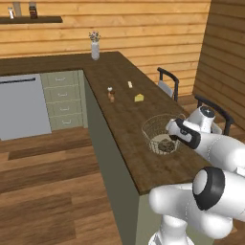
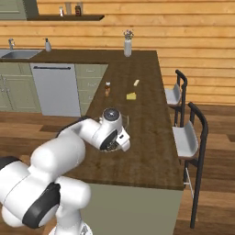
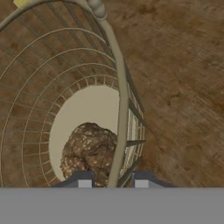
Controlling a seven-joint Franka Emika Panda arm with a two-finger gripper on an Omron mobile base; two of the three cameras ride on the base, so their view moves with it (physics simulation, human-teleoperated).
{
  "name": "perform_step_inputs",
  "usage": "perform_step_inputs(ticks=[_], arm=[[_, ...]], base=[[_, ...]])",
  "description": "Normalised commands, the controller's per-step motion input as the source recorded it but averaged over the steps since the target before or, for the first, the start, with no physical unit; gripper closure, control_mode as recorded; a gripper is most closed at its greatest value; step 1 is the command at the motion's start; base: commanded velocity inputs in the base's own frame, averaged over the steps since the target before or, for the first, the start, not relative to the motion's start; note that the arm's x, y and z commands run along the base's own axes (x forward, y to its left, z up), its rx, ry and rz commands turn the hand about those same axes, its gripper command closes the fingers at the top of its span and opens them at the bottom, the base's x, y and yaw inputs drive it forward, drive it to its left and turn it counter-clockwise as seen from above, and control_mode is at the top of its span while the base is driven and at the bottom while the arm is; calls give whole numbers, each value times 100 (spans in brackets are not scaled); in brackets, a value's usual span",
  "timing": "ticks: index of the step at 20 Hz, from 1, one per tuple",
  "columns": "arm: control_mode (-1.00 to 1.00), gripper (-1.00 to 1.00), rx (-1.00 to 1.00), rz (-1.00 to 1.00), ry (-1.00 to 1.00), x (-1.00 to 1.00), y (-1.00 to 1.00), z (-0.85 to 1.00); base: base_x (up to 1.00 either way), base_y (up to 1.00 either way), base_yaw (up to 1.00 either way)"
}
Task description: Open the cabinet, pick up the bread from the cabinet and place it in the basket. Then move the basket to the dining counter.
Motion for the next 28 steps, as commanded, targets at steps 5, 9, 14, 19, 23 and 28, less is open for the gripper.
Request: perform_step_inputs(ticks=[5,9,14,19,23,28], arm=[[-100,-100,0,3,0,5,-16,-5],[-100,-100,2,0,0,0,-19,2],[-100,-100,3,0,0,-12,-18,52],[-100,-100,0,0,-1,-52,3,100],[-100,-100,-6,0,-6,-79,68,100],[-100,-100,-6,0,-1,-75,82,100]], base=[[0,0,0],[0,0,0],[0,0,0],[0,0,0],[0,0,0],[0,0,0]])
